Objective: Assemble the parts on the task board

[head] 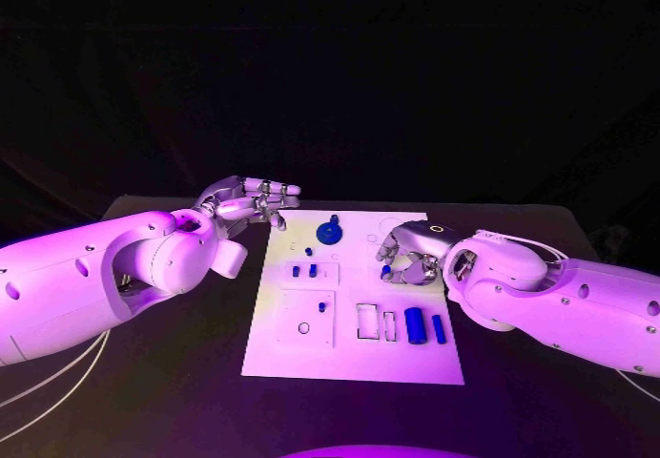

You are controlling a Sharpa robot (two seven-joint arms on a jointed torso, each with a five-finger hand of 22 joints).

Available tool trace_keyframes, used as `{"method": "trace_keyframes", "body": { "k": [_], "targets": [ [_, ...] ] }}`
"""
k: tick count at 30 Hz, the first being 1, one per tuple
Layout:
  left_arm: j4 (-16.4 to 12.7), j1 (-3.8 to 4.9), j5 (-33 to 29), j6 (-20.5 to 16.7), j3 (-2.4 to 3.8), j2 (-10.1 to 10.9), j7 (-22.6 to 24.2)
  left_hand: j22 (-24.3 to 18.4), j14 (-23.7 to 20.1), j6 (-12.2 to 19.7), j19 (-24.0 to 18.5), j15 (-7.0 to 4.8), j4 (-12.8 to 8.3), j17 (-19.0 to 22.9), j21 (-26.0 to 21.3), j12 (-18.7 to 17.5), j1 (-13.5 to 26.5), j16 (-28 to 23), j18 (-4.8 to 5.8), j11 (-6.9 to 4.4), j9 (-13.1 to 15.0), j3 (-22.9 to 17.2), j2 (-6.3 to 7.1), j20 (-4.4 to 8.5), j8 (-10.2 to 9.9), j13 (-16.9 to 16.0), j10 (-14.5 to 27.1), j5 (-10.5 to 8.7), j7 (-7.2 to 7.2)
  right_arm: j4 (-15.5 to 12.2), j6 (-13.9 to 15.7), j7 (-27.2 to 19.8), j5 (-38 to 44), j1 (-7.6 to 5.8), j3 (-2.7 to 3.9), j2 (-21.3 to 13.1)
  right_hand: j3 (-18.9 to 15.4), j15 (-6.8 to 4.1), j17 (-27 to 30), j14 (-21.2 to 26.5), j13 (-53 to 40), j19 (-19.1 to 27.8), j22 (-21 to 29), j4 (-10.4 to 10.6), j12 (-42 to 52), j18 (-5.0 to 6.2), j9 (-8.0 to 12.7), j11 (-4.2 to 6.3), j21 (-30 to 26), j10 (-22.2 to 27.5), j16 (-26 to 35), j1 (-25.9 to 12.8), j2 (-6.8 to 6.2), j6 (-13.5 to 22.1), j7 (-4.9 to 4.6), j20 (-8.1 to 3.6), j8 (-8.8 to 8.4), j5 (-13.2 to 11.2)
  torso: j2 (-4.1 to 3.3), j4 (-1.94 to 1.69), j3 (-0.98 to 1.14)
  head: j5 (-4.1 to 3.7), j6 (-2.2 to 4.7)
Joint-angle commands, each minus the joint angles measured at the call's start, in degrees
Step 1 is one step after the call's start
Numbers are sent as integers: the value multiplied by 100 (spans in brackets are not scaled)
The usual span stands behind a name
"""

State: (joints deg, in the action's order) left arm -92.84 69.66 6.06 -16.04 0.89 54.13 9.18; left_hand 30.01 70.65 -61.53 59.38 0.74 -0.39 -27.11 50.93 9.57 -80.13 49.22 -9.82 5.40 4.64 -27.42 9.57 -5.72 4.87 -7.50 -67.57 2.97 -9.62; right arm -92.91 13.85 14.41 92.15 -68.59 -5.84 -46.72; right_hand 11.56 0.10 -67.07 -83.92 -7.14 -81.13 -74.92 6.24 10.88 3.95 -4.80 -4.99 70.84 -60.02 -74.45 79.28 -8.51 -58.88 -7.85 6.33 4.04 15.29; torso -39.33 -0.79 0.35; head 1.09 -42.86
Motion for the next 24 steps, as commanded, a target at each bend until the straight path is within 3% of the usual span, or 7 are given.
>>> {"method": "trace_keyframes", "body": {
  "k": [1, 10, 24],
  "targets": [
    [-11, 5, 12, 96, 3, -8, 51, -5, -48, 15, -25, 3, -19, 9, -38, 38, -6, -9, -75, 9, -8, 31, -53, -13, -27, -9, 35, -4, -20, 71, -188, 11, 230, 21, -6, 60, 41, 5, 9, -137, 4, -29, -578, -32, 38, 15, -10, 13, 41, -52, 31, 28, 83, -47, 11, -16, 38, -29, -5, 12, 1, 19, -7],
    [-15, 5, 12, 95, 3, -6, 48, -9, -48, 11, -26, 3, -18, 16, -44, 47, -1, -14, -75, 7, -9, 39, -56, -14, -24, -11, 36, -4, -18, 176, -246, 24, 265, 44, -16, 169, 312, -36, -34, -157, 34, -118, -668, -44, 109, -18, -47, 62, 191, -308, -4, 170, 232, -269, 28, -50, 111, -194, -4, 11, 1, 18, -25],
    [-11, 4, 12, 90, 3, 0, 32, -12, -48, 9, -27, 3, -17, 19, -47, 51, 1, -17, -75, 6, -10, 43, -57, -15, -22, -12, 36, -4, -16, 270, -346, 124, 389, 64, -22, 192, 542, -70, -67, -171, 61, -165, -726, -73, 95, -38, -83, 102, 274, -505, -34, 231, 240, -475, 44, -86, 172, -210, -2, 17, 4, 53, -42]
  ]
}}
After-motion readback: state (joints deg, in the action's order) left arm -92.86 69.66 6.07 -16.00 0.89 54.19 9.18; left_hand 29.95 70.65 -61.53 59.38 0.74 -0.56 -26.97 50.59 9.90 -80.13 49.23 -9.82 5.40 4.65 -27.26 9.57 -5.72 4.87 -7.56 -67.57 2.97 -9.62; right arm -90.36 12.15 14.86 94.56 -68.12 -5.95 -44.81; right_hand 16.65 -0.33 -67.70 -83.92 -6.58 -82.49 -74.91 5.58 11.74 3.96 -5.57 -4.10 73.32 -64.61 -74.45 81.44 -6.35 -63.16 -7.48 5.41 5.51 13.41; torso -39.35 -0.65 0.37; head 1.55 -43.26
